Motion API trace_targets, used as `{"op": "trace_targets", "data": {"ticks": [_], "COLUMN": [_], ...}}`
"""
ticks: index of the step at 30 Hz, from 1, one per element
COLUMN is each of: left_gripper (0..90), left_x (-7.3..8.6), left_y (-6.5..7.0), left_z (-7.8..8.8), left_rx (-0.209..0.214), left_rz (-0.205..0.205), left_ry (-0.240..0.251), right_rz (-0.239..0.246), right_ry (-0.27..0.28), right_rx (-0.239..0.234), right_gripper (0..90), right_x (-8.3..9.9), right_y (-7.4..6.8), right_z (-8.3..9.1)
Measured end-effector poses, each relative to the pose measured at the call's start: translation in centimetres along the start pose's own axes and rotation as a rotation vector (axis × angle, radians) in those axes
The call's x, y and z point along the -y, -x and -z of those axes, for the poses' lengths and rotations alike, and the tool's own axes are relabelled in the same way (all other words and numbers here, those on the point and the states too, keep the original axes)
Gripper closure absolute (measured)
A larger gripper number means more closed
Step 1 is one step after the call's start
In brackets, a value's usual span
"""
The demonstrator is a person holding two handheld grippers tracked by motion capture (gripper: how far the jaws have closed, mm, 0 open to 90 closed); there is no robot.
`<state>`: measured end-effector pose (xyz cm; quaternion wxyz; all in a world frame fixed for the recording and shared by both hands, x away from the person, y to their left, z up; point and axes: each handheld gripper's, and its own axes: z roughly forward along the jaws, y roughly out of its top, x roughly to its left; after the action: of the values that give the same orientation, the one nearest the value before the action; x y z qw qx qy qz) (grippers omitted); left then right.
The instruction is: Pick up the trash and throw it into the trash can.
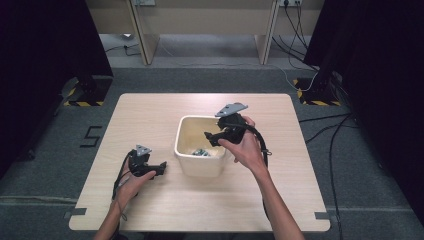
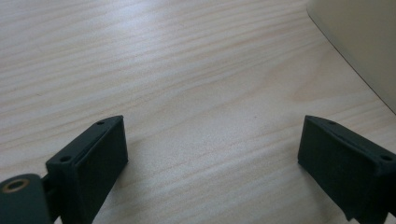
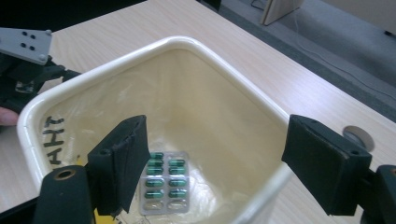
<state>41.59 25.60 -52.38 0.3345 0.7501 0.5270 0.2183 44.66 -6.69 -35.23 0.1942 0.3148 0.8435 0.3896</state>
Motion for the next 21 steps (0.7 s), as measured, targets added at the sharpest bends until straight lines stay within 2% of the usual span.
{"op": "trace_targets", "data": {"ticks": [9,21], "left_gripper": [7.5,7.5], "left_x": [0.0,0.0], "left_y": [0.0,0.0], "left_z": [0.0,0.0], "left_rx": [0.000,0.000], "left_rz": [0.000,0.000], "left_ry": [0.000,0.000], "right_rz": [-0.026,-0.057], "right_ry": [0.021,0.030], "right_rx": [0.044,0.072], "right_gripper": [22.5,22.6], "right_x": [1.2,2.5], "right_y": [1.6,2.9], "right_z": [1.7,3.0]}}
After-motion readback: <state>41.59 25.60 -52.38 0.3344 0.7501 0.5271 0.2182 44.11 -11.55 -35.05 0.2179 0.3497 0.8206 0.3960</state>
